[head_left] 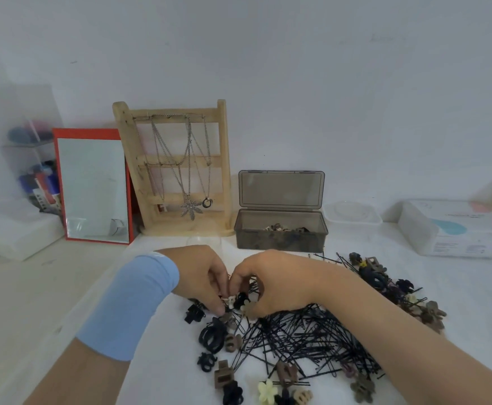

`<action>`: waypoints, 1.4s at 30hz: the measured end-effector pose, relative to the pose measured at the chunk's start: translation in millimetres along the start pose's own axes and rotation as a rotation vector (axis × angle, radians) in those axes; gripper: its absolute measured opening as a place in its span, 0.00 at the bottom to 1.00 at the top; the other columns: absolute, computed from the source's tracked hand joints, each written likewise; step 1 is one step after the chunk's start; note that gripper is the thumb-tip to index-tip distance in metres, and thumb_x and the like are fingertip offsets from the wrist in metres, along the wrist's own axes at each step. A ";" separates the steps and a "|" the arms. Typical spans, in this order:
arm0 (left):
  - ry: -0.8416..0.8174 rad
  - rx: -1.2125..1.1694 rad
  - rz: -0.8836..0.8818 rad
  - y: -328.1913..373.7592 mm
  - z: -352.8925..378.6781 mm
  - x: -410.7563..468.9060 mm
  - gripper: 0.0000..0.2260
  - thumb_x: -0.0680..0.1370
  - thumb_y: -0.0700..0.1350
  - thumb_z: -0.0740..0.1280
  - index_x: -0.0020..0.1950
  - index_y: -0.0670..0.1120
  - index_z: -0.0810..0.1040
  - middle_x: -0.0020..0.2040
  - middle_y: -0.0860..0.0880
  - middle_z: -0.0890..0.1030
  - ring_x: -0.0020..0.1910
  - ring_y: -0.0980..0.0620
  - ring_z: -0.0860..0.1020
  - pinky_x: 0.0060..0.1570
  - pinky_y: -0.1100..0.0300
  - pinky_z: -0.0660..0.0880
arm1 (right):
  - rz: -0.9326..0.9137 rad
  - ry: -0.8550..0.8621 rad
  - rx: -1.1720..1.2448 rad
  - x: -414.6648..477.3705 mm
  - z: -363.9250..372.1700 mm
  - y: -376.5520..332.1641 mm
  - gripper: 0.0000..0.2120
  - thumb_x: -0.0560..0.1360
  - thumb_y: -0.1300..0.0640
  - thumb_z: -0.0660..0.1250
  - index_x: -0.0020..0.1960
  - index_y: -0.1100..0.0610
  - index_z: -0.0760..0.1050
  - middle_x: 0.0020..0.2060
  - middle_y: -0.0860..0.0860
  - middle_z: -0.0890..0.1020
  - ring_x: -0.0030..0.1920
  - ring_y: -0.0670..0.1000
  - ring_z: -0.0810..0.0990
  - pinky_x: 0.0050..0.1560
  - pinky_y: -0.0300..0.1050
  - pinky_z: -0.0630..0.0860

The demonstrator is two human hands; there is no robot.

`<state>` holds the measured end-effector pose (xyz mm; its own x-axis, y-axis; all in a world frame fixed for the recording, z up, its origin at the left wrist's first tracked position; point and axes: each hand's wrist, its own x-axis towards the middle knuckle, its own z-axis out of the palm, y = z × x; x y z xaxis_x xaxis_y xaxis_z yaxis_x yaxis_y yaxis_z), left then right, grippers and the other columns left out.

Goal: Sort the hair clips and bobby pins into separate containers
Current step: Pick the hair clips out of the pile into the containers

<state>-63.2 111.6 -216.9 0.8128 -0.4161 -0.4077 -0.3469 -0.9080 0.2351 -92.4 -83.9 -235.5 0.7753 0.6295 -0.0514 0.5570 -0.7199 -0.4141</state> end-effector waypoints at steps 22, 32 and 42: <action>0.095 0.007 0.043 4.7 7.4 10.7 0.09 0.69 0.53 0.77 0.47 0.60 0.86 0.40 0.63 0.82 0.31 0.64 0.76 0.37 0.66 0.74 | 0.113 0.075 0.049 -4.6 -14.9 23.7 0.18 0.74 0.62 0.65 0.57 0.44 0.82 0.44 0.36 0.80 0.40 0.37 0.78 0.32 0.26 0.70; 0.239 -0.161 0.095 -5.5 -1.4 8.7 0.06 0.75 0.49 0.72 0.39 0.58 0.82 0.38 0.62 0.82 0.31 0.62 0.79 0.36 0.65 0.71 | 0.074 0.083 -0.051 3.6 -3.0 19.5 0.20 0.74 0.63 0.65 0.60 0.44 0.80 0.48 0.41 0.80 0.42 0.38 0.74 0.44 0.32 0.70; 0.117 0.003 0.027 3.7 5.9 9.0 0.11 0.70 0.54 0.76 0.51 0.62 0.84 0.43 0.65 0.80 0.39 0.65 0.77 0.39 0.67 0.71 | 0.081 0.043 -0.020 2.5 -5.0 24.5 0.13 0.71 0.53 0.75 0.53 0.44 0.80 0.47 0.40 0.80 0.44 0.39 0.76 0.41 0.32 0.71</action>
<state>-59.9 104.2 -224.9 0.8519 -0.4323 -0.2955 -0.3708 -0.8965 0.2424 -75.3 -101.4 -241.3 0.8300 0.5560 -0.0446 0.4973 -0.7738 -0.3924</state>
